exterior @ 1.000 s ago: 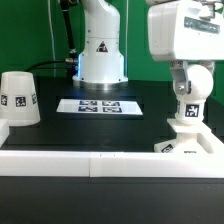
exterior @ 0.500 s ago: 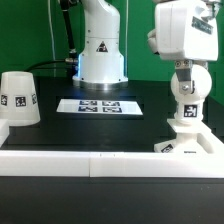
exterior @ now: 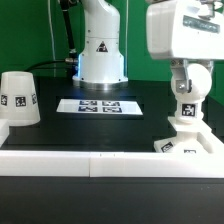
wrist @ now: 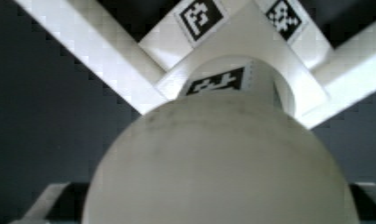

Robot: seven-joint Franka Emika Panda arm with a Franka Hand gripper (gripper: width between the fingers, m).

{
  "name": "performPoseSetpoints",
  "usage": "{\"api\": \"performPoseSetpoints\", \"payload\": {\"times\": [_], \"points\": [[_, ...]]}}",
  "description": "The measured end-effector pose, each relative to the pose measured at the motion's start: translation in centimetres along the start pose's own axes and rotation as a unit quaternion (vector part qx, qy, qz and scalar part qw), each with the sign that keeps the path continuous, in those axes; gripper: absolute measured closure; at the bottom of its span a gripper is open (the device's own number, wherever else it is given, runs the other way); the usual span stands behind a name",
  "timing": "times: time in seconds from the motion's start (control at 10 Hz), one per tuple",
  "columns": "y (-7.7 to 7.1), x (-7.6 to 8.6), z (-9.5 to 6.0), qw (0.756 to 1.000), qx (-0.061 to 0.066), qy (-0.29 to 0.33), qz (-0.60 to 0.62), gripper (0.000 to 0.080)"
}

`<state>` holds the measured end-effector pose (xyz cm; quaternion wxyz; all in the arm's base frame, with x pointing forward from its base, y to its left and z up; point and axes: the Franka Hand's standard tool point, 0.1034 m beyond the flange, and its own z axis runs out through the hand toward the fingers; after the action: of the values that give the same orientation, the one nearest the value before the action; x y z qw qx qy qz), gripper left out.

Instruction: Assemble lamp

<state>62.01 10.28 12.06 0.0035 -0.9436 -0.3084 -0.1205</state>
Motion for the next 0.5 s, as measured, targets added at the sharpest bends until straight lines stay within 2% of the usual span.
{"api": "performPoseSetpoints", "payload": {"times": [0.3, 0.5], "points": [[0.64, 0.2, -0.13, 0.988, -0.008, 0.008, 0.152, 0.0223], [1.01, 0.26, -0.14, 0.982, -0.014, 0.023, 0.184, 0.0223]]}}
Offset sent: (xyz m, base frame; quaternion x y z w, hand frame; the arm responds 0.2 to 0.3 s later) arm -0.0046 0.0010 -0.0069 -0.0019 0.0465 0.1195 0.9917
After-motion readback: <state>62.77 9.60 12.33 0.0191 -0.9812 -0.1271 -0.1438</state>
